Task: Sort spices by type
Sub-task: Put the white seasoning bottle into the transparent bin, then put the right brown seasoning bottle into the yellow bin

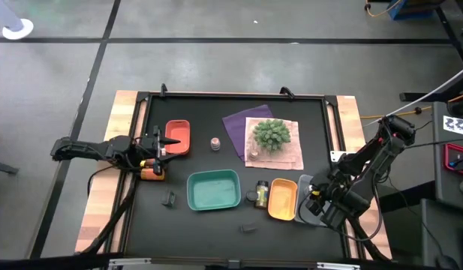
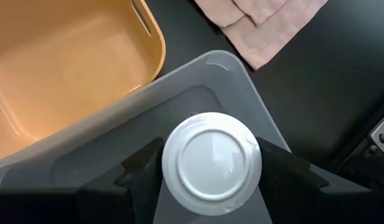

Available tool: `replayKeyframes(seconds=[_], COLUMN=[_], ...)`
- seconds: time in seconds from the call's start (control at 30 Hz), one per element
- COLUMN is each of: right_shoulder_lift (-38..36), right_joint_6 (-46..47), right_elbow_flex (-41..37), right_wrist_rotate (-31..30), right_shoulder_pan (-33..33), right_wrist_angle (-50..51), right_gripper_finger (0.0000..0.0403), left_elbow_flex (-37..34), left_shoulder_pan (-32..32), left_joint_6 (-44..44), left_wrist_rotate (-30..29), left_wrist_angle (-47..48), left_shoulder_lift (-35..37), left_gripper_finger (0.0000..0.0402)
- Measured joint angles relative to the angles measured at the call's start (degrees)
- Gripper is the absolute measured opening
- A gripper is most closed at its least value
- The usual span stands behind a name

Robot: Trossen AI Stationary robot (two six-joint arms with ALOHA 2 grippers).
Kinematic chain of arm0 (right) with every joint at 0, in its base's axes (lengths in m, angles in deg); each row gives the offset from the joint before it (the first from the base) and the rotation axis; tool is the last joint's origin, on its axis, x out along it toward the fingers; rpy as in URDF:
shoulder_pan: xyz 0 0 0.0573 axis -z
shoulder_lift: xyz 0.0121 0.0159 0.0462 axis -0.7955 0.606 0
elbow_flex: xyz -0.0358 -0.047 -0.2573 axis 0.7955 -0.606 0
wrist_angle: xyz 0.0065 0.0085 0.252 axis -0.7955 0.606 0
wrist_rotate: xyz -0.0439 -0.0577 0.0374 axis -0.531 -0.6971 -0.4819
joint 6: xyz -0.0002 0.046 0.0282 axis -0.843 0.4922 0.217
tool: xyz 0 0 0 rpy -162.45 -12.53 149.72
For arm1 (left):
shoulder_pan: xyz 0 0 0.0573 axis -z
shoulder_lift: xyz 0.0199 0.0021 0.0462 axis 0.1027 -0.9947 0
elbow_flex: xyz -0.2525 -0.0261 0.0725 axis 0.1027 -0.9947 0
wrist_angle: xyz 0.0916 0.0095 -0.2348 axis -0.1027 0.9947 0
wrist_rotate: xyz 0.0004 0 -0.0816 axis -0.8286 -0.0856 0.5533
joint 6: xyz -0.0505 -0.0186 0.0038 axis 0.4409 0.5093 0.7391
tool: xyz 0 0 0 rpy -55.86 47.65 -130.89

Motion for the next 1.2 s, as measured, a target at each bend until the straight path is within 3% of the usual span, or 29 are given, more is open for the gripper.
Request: replayKeyframes(seconds=[0.47, 0.7, 0.9, 1.2], right_shoulder_lift=[0.0, 0.1, 0.1, 0.1], right_joint_6=[-0.1, 0.7, 0.6, 1.0], right_elbow_flex=[0.0, -0.2, -0.2, -0.2], right_wrist_rotate=[1.7, 4.1, 11.7, 23.4], right_shoulder_pan=[0.0, 0.1, 0.1, 0.1], right_wrist_angle=[-0.1, -0.1, -0.2, -0.1], right_gripper_finger=[0.0228, 0.0291, 0.0335, 0.0346], left_elbow_flex=[0.0, 0.0, 0.0, 0.0], left_shoulder_pan=[0.0, 0.0, 0.0, 0.0], left_joint_6=[0.0, 0.0, 0.0, 0.0], left_wrist_rotate=[0.0, 0.0, 0.0, 0.0], left_wrist_angle=[0.0, 0.0, 0.0, 0.0], left_shoulder_lift=[0.0, 0.0, 0.0, 0.0], left_gripper_finger=[0.0227, 0.0227, 0.0227, 0.0227])
